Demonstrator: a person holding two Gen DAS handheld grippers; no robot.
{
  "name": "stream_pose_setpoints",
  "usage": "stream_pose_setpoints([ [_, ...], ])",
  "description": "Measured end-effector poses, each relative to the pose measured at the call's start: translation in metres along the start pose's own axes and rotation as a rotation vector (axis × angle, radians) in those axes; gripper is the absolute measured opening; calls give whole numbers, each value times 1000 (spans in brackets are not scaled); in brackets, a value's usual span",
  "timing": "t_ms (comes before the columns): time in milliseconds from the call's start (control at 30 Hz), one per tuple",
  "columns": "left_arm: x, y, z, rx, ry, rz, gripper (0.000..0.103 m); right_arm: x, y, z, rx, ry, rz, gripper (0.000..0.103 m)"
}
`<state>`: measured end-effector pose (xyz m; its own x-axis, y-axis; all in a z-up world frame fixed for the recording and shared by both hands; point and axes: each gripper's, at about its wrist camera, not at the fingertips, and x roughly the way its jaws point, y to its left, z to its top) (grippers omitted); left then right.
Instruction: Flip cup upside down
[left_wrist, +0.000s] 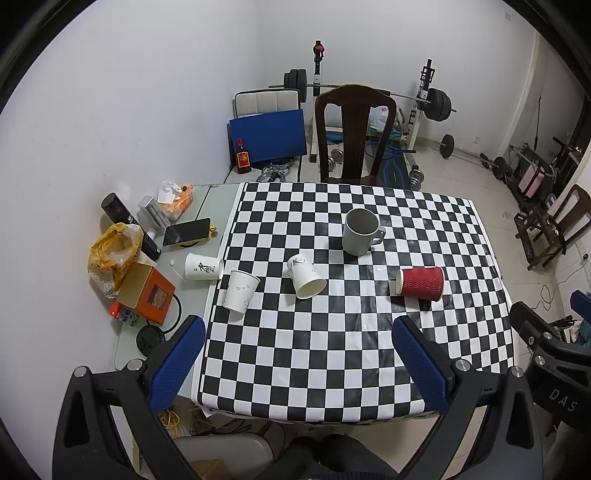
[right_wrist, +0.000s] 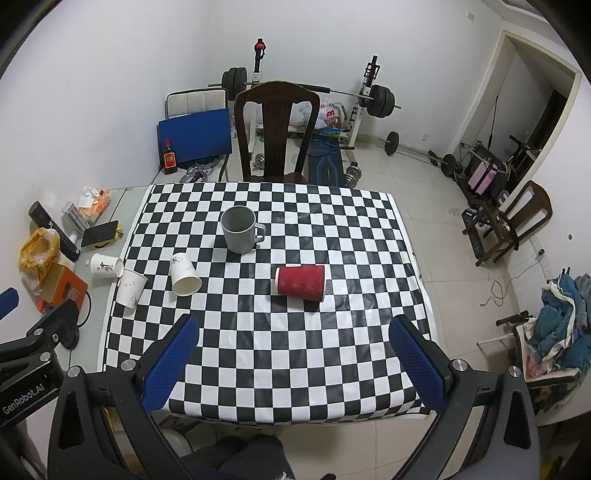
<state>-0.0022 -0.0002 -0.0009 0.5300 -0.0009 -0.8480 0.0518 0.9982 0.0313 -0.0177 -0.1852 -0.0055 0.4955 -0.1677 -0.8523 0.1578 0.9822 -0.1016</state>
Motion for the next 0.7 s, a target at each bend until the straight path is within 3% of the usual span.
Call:
stream_pose_setpoints([
  [700, 0, 1, -1, -2, -4, -7, 103, -2, -1, 2, 0, -4, -3, 103],
])
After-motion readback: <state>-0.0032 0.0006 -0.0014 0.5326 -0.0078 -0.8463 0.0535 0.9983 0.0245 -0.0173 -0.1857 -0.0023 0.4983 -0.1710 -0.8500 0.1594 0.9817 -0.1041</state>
